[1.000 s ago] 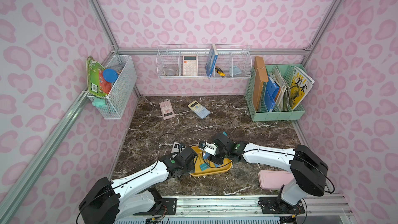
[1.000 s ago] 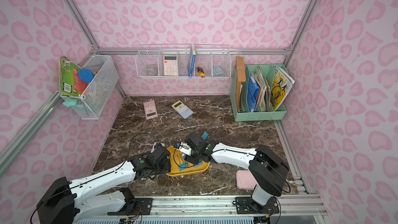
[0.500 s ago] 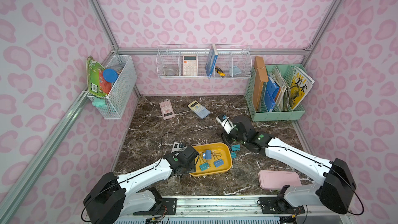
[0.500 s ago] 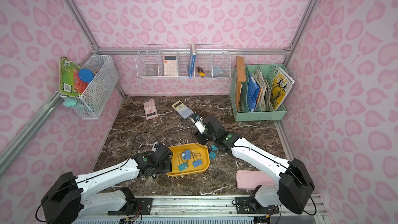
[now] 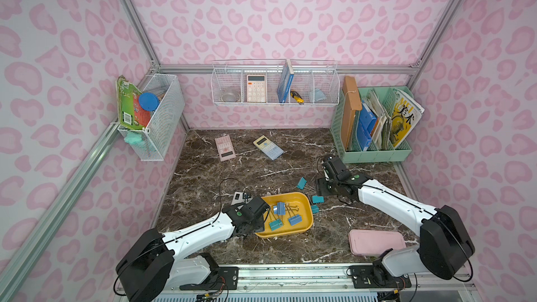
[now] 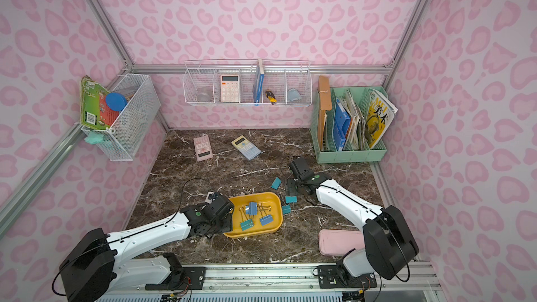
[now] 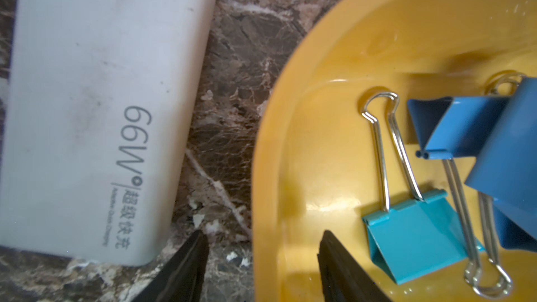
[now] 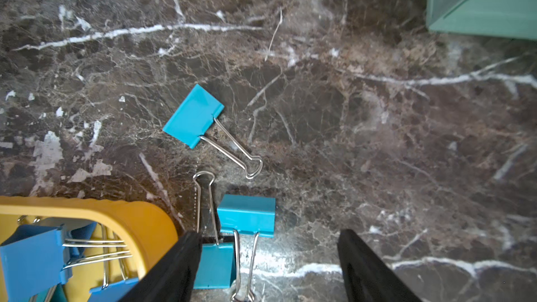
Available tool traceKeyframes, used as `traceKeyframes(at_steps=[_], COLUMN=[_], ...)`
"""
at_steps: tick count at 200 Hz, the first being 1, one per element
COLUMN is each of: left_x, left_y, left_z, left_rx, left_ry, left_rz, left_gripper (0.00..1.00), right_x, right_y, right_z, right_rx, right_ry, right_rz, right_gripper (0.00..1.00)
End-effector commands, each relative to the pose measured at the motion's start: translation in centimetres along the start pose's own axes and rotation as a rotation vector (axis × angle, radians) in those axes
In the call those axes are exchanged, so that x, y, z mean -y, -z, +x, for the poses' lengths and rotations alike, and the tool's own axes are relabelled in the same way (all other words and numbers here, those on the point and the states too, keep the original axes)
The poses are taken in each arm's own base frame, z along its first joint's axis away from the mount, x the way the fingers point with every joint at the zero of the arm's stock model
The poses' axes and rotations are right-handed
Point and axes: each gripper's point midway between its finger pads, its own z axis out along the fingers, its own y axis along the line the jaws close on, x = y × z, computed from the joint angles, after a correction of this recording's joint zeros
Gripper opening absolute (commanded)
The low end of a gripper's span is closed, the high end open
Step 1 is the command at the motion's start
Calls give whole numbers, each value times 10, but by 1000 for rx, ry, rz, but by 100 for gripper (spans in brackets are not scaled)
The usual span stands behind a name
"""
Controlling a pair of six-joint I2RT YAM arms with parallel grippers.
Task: Put the binder clips in the storage box
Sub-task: Pick up the binder clip at the center of the board.
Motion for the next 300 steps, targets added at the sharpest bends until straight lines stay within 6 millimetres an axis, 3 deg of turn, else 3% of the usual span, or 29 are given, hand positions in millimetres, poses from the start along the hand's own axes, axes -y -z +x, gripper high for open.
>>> traceKeyframes(at_steps=[1,58,150,266,300], left_x=[1,4,5,2,2], left_y=[2,-1,-2,-2,-2], left_z=[-1,0,-1,0,1], left_rx=[5,-3,-3,-2,-5], left_ry=[-8,-16,-17,-16,-16], left_rz=[6,18,21,15,12], left_gripper=[65,65,65,65,65], right_x=[-4,-6,-10,-4,-1], right_y=[-8,-36,-61,-73,-73], right_z=[13,39,36,39,41], right_rx=[-41,-91,-102,-110,-114], right_ry=[-49,-68,-40,-37,-31], right_rz=[-18,-21,6,53,76], right_gripper=[80,80,81,68,59])
